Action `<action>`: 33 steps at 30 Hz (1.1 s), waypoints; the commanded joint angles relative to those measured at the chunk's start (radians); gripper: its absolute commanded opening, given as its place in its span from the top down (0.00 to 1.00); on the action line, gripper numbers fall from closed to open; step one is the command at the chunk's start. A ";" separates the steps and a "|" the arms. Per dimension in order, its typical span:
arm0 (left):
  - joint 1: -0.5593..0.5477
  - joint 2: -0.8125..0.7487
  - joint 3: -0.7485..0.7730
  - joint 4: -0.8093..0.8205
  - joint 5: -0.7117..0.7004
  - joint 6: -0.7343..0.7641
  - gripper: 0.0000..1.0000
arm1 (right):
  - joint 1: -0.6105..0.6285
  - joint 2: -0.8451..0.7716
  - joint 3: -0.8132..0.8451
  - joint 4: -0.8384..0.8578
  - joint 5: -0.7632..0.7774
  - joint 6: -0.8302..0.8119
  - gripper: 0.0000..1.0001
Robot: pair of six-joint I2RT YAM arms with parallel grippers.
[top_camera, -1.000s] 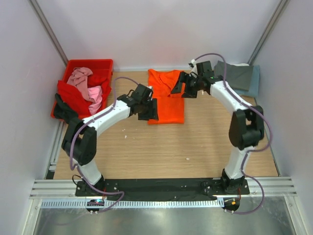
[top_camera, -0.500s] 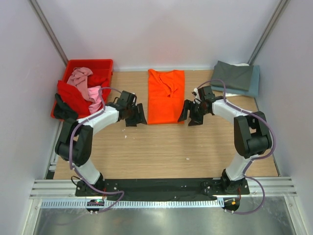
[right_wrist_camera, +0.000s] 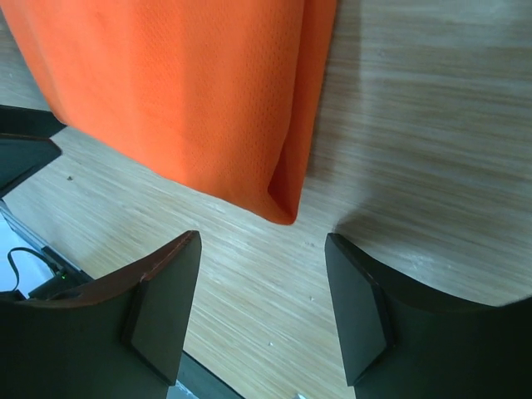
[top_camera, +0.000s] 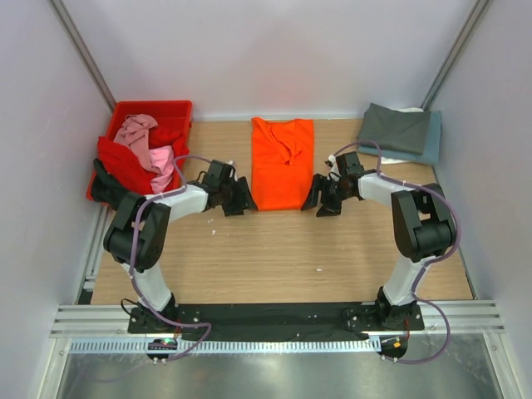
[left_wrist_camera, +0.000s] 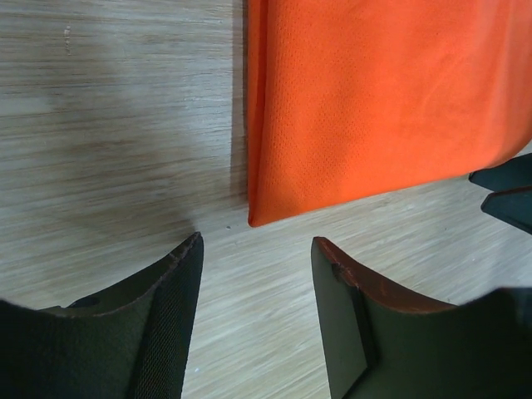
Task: Fold and stack the t-shirts
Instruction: Fold the tshirt
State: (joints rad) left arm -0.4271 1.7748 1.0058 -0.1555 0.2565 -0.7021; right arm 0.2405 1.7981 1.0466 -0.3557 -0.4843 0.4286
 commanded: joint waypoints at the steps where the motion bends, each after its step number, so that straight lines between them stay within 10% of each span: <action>1: 0.002 0.018 -0.009 0.091 0.030 -0.022 0.45 | -0.003 0.056 -0.019 0.064 0.013 -0.002 0.33; 13: 0.002 0.089 -0.009 0.142 0.026 -0.042 0.50 | -0.012 0.150 -0.014 0.138 0.003 0.025 0.49; 21: 0.001 0.103 0.005 0.148 0.043 -0.042 0.98 | -0.018 0.142 -0.013 0.138 -0.005 0.029 0.71; 33: -0.195 -0.313 -0.096 -0.175 -0.083 -0.076 1.00 | 0.026 -0.334 -0.246 -0.017 0.007 0.107 0.91</action>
State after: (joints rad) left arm -0.5583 1.6005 0.9318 -0.1852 0.2375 -0.7609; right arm 0.2447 1.6249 0.8341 -0.2962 -0.5171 0.4950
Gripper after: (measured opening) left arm 0.014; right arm 0.132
